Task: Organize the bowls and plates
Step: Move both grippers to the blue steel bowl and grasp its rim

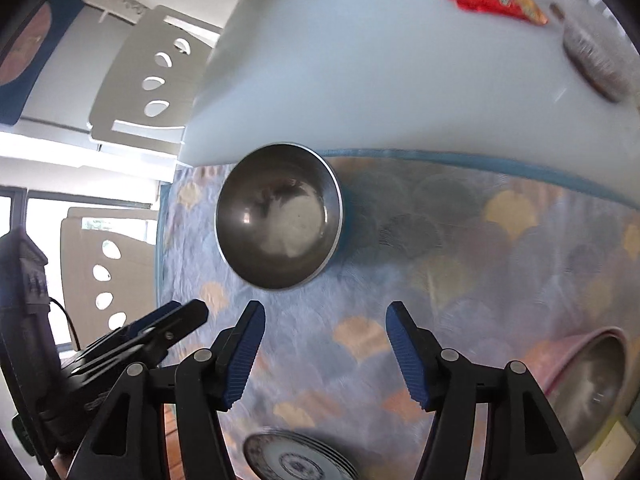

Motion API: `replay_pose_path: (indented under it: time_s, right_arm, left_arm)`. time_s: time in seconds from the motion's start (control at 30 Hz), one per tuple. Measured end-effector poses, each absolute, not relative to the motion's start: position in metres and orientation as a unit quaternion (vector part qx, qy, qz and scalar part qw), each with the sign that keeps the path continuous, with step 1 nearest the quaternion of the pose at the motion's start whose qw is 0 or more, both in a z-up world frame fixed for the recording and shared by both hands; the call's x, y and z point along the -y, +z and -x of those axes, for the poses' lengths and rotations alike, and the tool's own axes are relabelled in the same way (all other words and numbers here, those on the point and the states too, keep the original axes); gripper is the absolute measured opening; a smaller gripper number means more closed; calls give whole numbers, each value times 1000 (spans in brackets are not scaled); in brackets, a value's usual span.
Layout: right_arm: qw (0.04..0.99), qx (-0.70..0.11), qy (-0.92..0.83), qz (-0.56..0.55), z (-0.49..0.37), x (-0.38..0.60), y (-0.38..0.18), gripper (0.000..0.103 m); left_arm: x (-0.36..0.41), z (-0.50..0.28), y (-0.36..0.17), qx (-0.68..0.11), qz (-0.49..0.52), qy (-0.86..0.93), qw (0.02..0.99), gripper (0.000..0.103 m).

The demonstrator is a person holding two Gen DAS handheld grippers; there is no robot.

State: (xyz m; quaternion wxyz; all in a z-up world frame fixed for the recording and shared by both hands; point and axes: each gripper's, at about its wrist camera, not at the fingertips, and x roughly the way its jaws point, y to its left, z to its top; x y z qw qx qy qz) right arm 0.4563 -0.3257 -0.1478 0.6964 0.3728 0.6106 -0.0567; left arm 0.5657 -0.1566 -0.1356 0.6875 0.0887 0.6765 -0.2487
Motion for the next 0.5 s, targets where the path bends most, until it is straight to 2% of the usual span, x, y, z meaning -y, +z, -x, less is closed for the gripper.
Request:
replay_pose_path:
  time_s: [0.5]
  right_arm:
    - [671,-608,-71,-418,-485,345,-225,61]
  left_arm:
    - [195,-589,-200,-701,-106,-254,658,42]
